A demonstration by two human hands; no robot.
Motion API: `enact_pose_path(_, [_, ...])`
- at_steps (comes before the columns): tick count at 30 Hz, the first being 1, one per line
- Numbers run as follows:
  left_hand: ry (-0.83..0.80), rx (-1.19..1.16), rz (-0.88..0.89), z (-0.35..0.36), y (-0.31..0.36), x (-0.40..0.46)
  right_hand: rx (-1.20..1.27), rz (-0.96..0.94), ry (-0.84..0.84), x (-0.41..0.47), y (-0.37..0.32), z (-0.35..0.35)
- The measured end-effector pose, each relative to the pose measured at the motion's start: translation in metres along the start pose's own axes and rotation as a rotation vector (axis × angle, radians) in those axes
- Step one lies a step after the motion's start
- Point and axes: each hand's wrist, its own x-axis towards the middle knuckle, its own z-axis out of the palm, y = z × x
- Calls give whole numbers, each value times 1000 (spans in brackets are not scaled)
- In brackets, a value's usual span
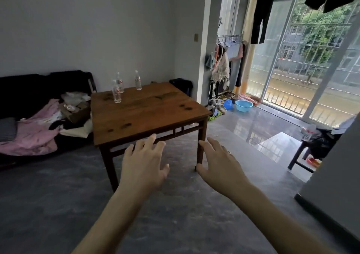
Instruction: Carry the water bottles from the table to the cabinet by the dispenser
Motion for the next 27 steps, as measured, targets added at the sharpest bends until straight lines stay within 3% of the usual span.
enact_pose_path(9, [-63, 15, -36, 46, 13, 124, -11, 69, -4, 115, 67, 6])
enact_pose_path(27, [-90, -51, 178, 102, 166, 423, -53, 216, 42, 337, 279, -49])
